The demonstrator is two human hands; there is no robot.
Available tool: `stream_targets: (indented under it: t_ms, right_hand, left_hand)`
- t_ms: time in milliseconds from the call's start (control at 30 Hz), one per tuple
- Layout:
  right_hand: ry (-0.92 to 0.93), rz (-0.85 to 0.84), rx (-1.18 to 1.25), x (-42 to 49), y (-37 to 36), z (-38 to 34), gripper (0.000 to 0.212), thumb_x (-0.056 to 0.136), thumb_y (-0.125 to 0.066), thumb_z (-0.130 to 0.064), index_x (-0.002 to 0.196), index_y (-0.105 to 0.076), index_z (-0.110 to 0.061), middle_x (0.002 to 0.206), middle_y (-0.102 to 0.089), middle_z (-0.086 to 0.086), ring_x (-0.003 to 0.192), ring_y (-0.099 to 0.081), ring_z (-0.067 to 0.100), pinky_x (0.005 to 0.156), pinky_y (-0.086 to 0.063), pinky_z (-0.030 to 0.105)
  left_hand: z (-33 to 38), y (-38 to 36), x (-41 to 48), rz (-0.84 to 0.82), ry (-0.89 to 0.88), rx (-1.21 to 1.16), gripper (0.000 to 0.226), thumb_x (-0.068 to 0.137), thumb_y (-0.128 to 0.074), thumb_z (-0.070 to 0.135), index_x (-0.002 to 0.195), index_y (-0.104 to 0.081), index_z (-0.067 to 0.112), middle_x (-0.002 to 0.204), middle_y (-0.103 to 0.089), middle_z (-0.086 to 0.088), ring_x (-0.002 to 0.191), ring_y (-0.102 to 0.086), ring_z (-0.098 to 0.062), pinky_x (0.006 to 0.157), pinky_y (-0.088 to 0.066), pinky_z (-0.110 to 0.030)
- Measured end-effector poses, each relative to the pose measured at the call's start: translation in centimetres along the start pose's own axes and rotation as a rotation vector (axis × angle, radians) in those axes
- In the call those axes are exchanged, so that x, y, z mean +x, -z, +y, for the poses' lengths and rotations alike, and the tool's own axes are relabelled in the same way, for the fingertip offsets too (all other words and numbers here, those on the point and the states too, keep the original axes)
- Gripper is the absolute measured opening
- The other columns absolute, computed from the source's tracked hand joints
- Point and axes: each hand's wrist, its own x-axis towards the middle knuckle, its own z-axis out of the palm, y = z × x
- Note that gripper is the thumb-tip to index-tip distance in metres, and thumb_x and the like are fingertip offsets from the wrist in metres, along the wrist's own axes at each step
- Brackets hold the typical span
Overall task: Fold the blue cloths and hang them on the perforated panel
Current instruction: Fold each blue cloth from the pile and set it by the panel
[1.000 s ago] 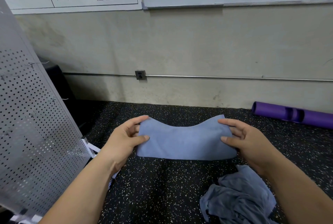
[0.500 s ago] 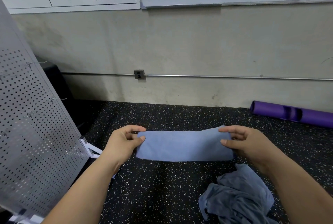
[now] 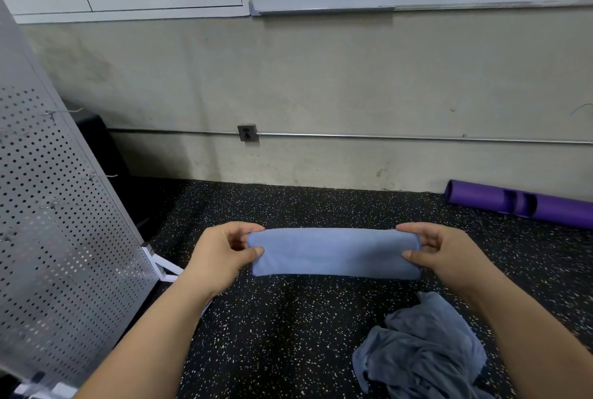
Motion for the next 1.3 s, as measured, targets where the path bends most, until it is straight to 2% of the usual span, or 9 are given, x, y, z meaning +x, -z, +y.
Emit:
stream_targets:
  t_ms: [133, 300, 400, 533, 633, 767, 900, 1133, 1300]
  right_hand:
    - [0.081, 0.025, -0.171, 0.0, -0.2, 0.0, 0.036, 0.093, -0.079, -0.004, 0.112, -0.078, -0.035, 0.082, -0.072, -0.005, 0.062, -0.06, -0.002, 0.065, -0.048, 0.02]
    - [0.072, 0.005, -0.195, -0.1, -0.2, -0.3, 0.019, 0.099, -0.074, -0.015, 0.105, -0.079, -0.033, 0.081, -0.077, -0.008, 0.068, -0.065, 0.003, 0.064, -0.048, 0.019]
    - [0.048, -0.048, -0.146, -0.3, -0.2, -0.8, 0.013, 0.105, -0.067, -0.022, 0.103, -0.078, -0.029, 0.092, -0.079, -0.006, 0.09, -0.072, 0.017, 0.077, -0.057, 0.033]
    - [-0.065, -0.095, 0.035, -0.7, -0.7, -1.3, 0.022, 0.111, -0.056, -0.026, 0.106, -0.075, -0.016, 0.105, -0.077, 0.012, 0.098, -0.073, 0.032, 0.088, -0.061, 0.048]
    - [-0.158, -0.101, 0.235, -1.0, -1.4, -2.0, 0.023, 0.112, -0.054, -0.024, 0.114, -0.072, -0.011, 0.118, -0.069, 0.02, 0.104, -0.073, 0.033, 0.081, -0.067, 0.044]
    - [-0.188, -0.078, 0.295, -1.3, -2.0, -2.2, 0.018, 0.111, -0.055, -0.02, 0.123, -0.066, -0.012, 0.112, -0.07, 0.025, 0.082, -0.077, 0.032, 0.066, -0.066, 0.037]
    - [-0.175, -0.114, 0.334, -1.2, -1.7, -2.0, 0.025, 0.107, -0.063, -0.017, 0.131, -0.065, -0.021, 0.105, -0.077, 0.021, 0.08, -0.079, 0.031, 0.066, -0.064, 0.033]
    - [-0.101, -0.091, 0.303, -0.6, -0.6, -1.2, 0.05, 0.099, -0.072, -0.003, 0.141, -0.061, -0.027, 0.107, -0.081, 0.008, 0.099, -0.078, 0.032, 0.083, -0.065, 0.043]
    - [-0.055, 0.0, 0.251, -0.7, -0.9, -1.4, 0.042, 0.097, -0.075, -0.003, 0.136, -0.068, -0.016, 0.102, -0.083, -0.001, 0.093, -0.079, 0.015, 0.07, -0.059, 0.018]
  left_hand:
    - [0.1, 0.1, 0.1, 0.041, -0.062, 0.19, 0.03, 0.09, -0.083, 0.006, 0.1, -0.082, 0.034, 0.091, -0.081, 0.01, 0.087, -0.076, -0.017, 0.085, -0.061, -0.038]
    - [0.1, 0.4, -0.1, 0.038, 0.058, 0.047, 0.016, 0.098, -0.076, 0.009, 0.098, -0.082, 0.024, 0.092, -0.08, -0.001, 0.081, -0.07, -0.011, 0.08, -0.057, -0.032]
    - [0.3, 0.6, -0.2, -0.026, 0.146, -0.08, 0.01, 0.104, -0.068, 0.016, 0.105, -0.078, 0.019, 0.096, -0.081, -0.001, 0.083, -0.071, -0.012, 0.08, -0.054, -0.032]
    - [0.5, 0.4, -0.2, -0.072, 0.21, -0.248, 0.013, 0.11, -0.058, 0.018, 0.114, -0.068, 0.012, 0.11, -0.076, -0.016, 0.095, -0.073, -0.02, 0.097, -0.061, -0.044]
    - [0.9, -0.2, -0.5, -0.063, 0.251, -0.283, 0.016, 0.113, -0.053, 0.023, 0.119, -0.06, 0.011, 0.119, -0.069, -0.019, 0.099, -0.077, -0.034, 0.081, -0.067, -0.049]
    - [1.2, -1.0, -0.8, -0.038, 0.258, -0.271, 0.015, 0.113, -0.053, 0.027, 0.122, -0.057, 0.016, 0.118, -0.064, -0.025, 0.071, -0.076, -0.033, 0.066, -0.066, -0.043]
    - [1.2, -0.7, -0.8, -0.074, 0.267, -0.346, 0.021, 0.106, -0.066, 0.024, 0.126, -0.062, 0.023, 0.115, -0.065, -0.024, 0.072, -0.074, -0.031, 0.066, -0.066, -0.038]
    - [1.1, 0.2, -0.7, -0.137, 0.159, -0.382, 0.047, 0.098, -0.072, 0.0, 0.133, -0.067, 0.03, 0.116, -0.068, -0.03, 0.085, -0.076, -0.039, 0.075, -0.067, -0.037]
    - [0.4, 0.3, -0.4, -0.173, 0.112, -0.281, 0.045, 0.099, -0.071, 0.001, 0.135, -0.064, 0.027, 0.124, -0.067, -0.027, 0.088, -0.078, -0.043, 0.08, -0.067, -0.045]
